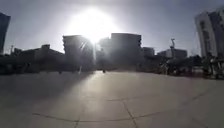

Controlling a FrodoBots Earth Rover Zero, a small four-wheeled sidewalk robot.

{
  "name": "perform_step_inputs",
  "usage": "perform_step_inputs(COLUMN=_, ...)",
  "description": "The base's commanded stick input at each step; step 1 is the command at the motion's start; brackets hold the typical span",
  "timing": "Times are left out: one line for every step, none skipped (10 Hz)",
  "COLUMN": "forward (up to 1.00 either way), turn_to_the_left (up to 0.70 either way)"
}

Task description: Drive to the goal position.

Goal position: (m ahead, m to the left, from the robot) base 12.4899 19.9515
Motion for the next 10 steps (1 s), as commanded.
perform_step_inputs(forward=1.0, turn_to_the_left=0.04)
perform_step_inputs(forward=1.0, turn_to_the_left=0.04)
perform_step_inputs(forward=1.0, turn_to_the_left=0.04)
perform_step_inputs(forward=1.0, turn_to_the_left=0.04)
perform_step_inputs(forward=1.0, turn_to_the_left=0.04)
perform_step_inputs(forward=1.0, turn_to_the_left=0.04)
perform_step_inputs(forward=1.0, turn_to_the_left=0.04)
perform_step_inputs(forward=1.0, turn_to_the_left=0.04)
perform_step_inputs(forward=1.0, turn_to_the_left=0.04)
perform_step_inputs(forward=1.0, turn_to_the_left=0.04)
